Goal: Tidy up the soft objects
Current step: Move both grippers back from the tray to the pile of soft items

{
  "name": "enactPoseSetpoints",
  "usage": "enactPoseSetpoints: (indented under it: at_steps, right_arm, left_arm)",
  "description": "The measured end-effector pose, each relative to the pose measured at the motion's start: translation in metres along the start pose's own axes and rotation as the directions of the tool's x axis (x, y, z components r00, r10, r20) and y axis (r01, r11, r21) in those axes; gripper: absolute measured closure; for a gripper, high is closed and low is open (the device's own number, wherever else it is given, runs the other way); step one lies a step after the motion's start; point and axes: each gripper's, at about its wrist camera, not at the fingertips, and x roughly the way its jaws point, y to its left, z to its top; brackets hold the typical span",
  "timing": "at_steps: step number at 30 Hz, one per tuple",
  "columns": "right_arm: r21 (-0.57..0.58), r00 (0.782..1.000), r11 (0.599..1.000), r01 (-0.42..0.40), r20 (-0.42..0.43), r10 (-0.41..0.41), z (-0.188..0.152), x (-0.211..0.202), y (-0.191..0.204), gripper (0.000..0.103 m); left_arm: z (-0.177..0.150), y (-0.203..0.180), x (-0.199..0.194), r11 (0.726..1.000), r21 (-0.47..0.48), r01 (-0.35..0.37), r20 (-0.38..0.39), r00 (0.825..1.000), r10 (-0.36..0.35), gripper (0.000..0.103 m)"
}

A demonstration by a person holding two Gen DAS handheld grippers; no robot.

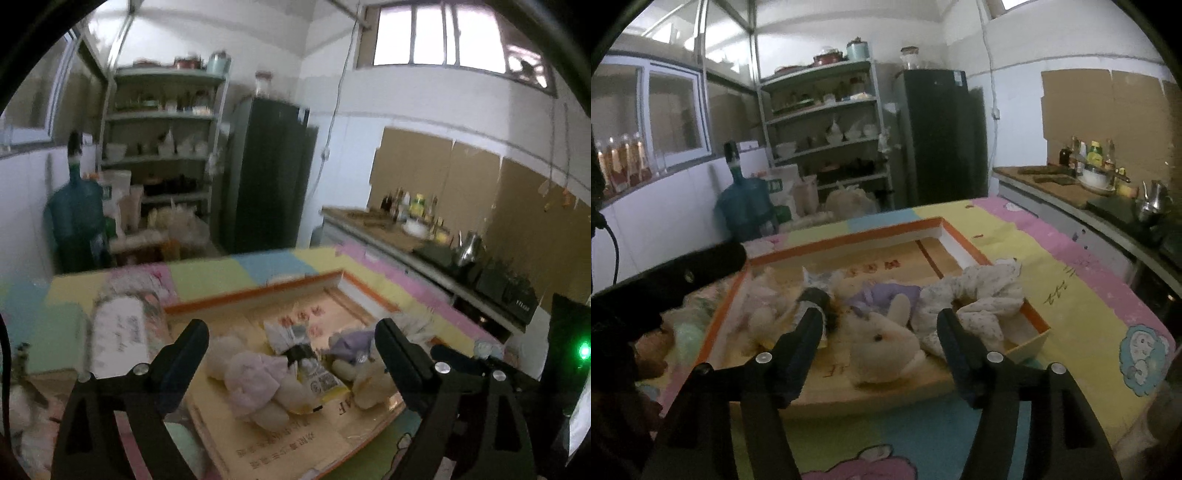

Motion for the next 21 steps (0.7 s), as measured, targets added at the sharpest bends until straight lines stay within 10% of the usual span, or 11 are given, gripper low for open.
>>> enactPoseSetpoints:
  at_steps: [21]
  right_arm:
    - [-0.073, 0.947, 0.944, -0.321, -0.027, 0.32, -0.022, -0.033, 0.173, 0.029]
  left_arm:
    - [-0.03, 0.139, -0.171, 0.944, -0.024, -0.328, 0.123, 0.936, 0.329, 0.011]
